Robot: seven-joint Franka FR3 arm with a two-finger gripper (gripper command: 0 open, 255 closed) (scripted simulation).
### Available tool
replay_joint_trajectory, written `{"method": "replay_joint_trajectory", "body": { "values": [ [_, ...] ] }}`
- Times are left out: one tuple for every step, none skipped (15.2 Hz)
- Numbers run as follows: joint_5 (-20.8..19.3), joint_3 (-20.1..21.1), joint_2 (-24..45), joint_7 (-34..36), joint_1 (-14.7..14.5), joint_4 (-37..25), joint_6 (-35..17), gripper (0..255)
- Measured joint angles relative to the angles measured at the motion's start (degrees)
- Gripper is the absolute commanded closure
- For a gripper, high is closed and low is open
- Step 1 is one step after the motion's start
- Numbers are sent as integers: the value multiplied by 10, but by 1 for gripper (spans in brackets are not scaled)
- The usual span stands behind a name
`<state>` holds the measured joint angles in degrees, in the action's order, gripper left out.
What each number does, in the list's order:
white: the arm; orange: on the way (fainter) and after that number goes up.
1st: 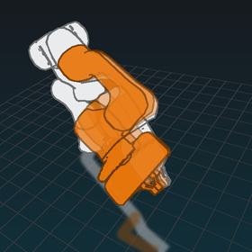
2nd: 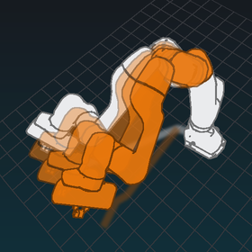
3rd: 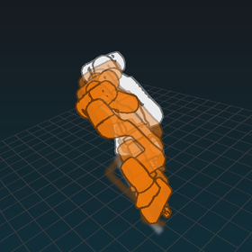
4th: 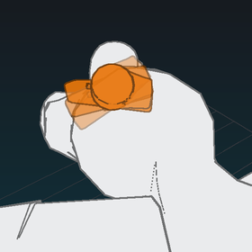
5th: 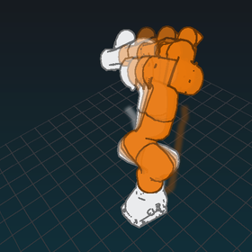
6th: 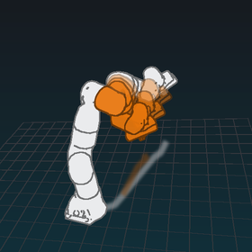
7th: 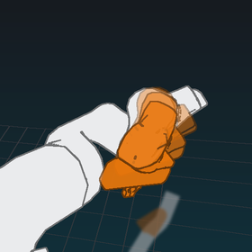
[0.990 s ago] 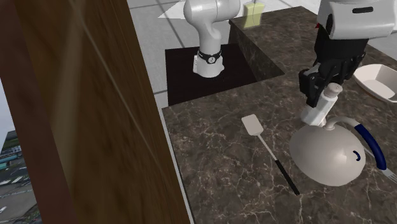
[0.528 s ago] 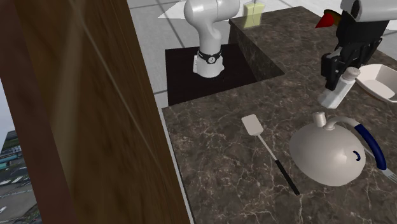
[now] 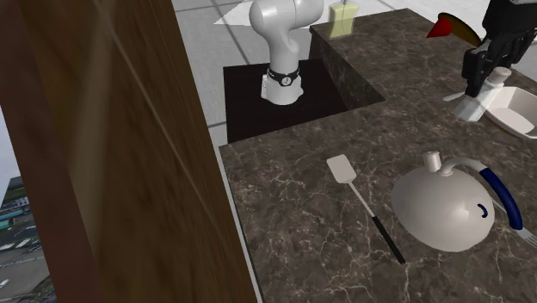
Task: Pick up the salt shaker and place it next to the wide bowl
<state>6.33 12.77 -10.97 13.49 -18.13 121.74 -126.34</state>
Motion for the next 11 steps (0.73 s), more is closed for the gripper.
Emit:
{"method": "replay_joint_trajectory", "body": {
  "values": [
    [-4,10,5,18,-5,-4,-3,255],
    [-6,18,2,31,-10,-3,-2,255],
    [-10,27,7,47,-15,-9,-1,255],
    [-14,37,11,64,-20,-8,-6,255],
    [-19,48,17,82,-25,-13,-8,255],
    [-25,57,23,99,-30,-24,-4,255],
    [-29,66,27,115,-35,-24,-8,255],
    [-35,76,32,133,-40,-32,-6,255],
    [-43,86,42,153,-46,-39,-8,255],
    [-50,95,49,170,-50,-50,-3,255],
    [-52,99,50,178,-53,-49,-6,255]
  ]
}}
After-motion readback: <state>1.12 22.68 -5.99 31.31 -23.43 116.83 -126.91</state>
